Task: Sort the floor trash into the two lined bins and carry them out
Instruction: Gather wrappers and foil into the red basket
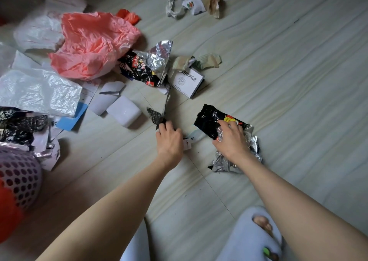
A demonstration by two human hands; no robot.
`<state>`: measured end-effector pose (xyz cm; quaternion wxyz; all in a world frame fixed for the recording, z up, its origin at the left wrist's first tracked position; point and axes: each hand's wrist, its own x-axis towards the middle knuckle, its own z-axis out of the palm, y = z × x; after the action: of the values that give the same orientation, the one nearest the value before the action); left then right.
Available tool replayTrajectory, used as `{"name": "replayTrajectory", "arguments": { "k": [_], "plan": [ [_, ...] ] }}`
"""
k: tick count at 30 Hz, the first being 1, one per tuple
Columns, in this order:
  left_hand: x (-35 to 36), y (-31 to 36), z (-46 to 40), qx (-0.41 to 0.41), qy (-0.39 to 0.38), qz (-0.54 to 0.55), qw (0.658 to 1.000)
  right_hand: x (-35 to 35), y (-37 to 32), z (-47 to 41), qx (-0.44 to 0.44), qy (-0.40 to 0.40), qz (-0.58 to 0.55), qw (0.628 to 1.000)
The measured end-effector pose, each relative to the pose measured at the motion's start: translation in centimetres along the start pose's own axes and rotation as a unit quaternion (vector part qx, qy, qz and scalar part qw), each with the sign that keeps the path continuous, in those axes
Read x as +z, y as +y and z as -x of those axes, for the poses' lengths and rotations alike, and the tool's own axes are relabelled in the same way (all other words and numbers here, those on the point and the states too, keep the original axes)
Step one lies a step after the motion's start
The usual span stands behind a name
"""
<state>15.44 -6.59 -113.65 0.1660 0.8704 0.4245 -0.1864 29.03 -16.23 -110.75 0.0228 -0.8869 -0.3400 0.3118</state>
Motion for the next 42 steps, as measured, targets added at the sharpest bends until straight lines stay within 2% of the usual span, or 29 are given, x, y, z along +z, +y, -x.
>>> {"name": "replayTrajectory", "arguments": {
  "k": [7,12,15,20,25,29,35,42],
  "plan": [
    [0.1,-0.7,1.5,0.111,0.055,0.014,0.992,-0.1,0.3,-0.1,-0.003,0.007,-0.012,1.000],
    [-0.8,-0.5,3.1,0.212,0.219,-0.059,0.950,-0.2,0.7,-0.1,-0.004,0.013,-0.011,1.000],
    [-1.8,-0.3,2.5,0.187,0.248,-0.025,0.950,-0.2,0.9,0.0,0.006,0.021,-0.024,0.999],
    [-2.1,-2.7,0.0,0.097,0.198,0.067,0.973,-0.1,1.5,0.5,0.015,0.018,-0.025,0.999],
    [-2.5,-3.8,0.7,0.156,0.222,0.094,0.958,0.2,1.6,0.7,0.013,0.026,-0.006,1.000],
    [-4.1,-3.0,1.0,0.142,0.224,0.114,0.957,-0.2,1.0,0.9,-0.004,0.073,-0.018,0.997],
    [-10.8,-3.7,2.2,0.120,0.217,0.102,0.964,-4.0,-3.1,2.5,0.052,0.163,-0.191,0.967],
    [-22.4,-8.1,7.0,0.117,0.311,0.104,0.937,-11.5,-11.4,7.9,-0.007,0.220,-0.311,0.924]
  ]
}}
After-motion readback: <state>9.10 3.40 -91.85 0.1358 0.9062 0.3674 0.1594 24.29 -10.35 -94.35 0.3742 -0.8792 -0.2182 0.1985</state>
